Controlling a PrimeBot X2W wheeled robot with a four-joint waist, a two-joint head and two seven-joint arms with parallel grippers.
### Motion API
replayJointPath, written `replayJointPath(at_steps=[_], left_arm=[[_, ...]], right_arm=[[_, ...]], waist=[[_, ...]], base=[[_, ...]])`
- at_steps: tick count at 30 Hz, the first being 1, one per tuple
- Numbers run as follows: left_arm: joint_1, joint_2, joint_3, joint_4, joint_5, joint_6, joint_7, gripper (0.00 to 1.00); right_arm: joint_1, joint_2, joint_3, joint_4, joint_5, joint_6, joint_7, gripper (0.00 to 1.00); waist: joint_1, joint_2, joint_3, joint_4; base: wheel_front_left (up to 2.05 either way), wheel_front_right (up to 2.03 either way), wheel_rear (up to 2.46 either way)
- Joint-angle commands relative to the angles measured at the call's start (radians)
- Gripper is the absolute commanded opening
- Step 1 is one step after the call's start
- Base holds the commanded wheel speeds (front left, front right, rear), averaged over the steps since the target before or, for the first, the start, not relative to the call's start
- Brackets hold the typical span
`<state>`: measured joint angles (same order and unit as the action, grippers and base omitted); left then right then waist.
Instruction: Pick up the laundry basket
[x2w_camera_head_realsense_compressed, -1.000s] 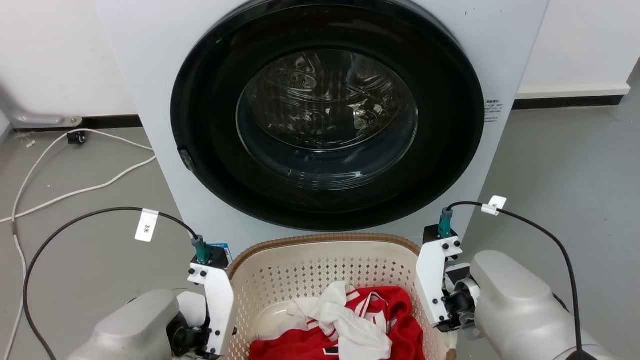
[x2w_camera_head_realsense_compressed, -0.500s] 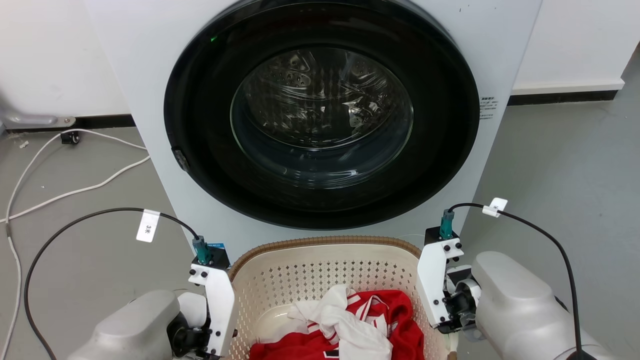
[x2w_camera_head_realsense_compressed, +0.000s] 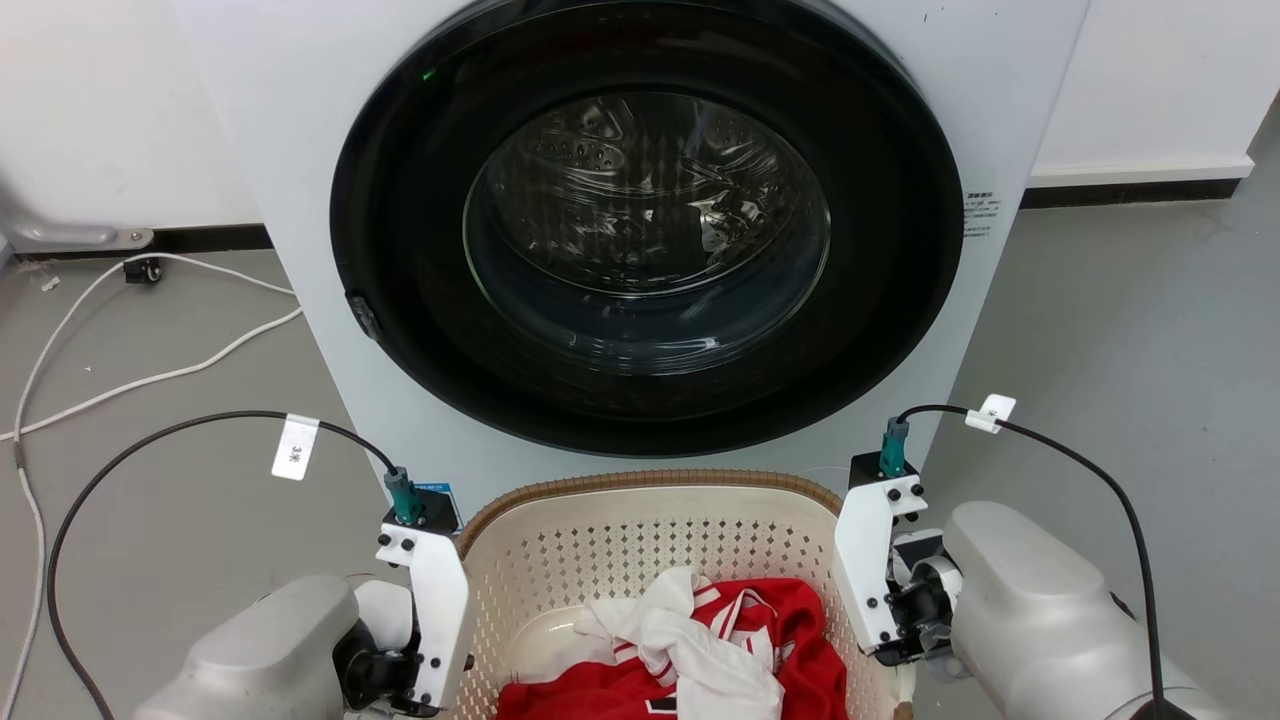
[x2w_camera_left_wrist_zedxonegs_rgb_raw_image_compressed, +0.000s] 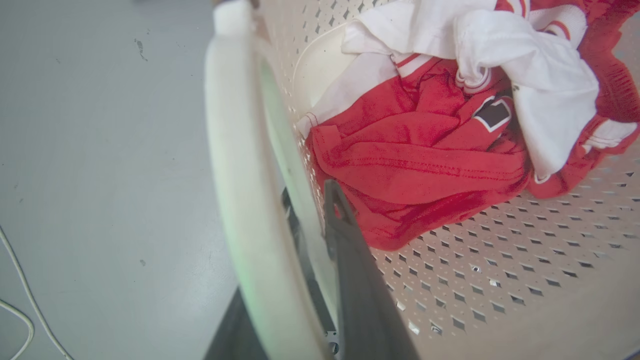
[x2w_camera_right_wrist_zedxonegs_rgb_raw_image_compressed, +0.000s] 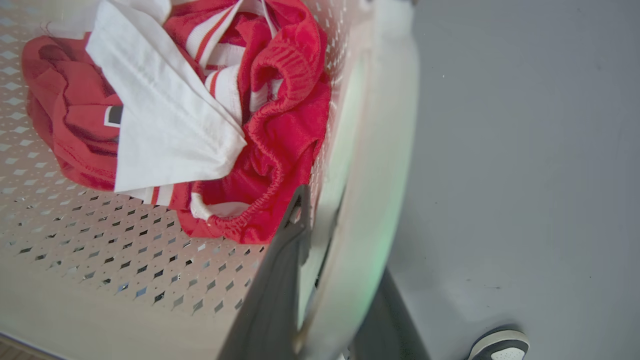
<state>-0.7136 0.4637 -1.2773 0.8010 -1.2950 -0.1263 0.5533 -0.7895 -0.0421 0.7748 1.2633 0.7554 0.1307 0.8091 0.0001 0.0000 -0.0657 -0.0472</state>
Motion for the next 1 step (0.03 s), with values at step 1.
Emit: replayJointPath(at_steps=[1], left_arm=[[-0.010, 0.012, -0.006, 0.002, 0.012, -0.007, 0.008, 0.00]], right_arm=[[-0.017, -0.015, 0.008, 0.001, -0.002, 0.000, -0.003, 0.00]], waist=[[-0.0001, 0.0000, 0.000, 0.001]], base=[[0.00, 0.00, 0.00]])
